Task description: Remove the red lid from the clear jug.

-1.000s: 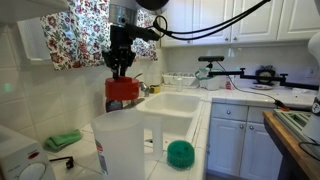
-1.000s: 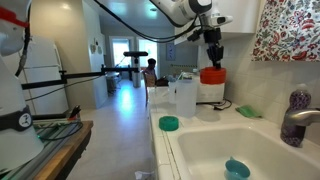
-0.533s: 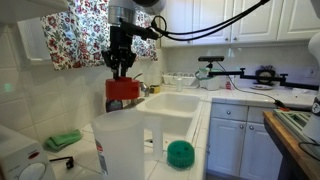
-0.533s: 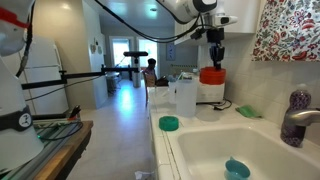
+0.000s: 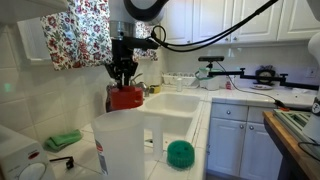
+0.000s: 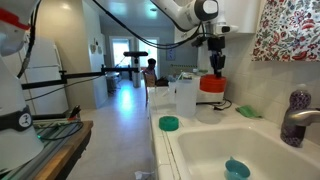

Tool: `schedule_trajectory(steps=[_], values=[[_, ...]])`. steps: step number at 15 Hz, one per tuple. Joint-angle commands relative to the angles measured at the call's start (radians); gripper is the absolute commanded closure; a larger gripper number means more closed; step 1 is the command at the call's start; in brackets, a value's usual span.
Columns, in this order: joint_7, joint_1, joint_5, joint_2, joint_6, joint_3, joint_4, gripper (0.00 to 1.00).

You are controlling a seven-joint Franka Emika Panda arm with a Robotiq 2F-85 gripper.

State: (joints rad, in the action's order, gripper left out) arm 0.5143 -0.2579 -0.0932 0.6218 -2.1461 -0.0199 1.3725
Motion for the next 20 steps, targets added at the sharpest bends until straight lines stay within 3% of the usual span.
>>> schedule_trajectory(steps=[1, 8, 14, 15, 20], values=[[0.018, -0.004, -0.015, 0.061, 0.016, -0.022, -0.076, 0.92], [-0.008, 0.005, 0.003, 0.185, 0.063, -0.027, -0.209, 0.92], [-0.007, 0.003, 0.013, 0.283, 0.210, -0.025, -0.356, 0.92], [0.000, -0.001, 0.004, 0.239, 0.146, -0.030, -0.268, 0.69], [0.000, -0.003, 0.004, 0.259, 0.186, -0.029, -0.312, 0.69]])
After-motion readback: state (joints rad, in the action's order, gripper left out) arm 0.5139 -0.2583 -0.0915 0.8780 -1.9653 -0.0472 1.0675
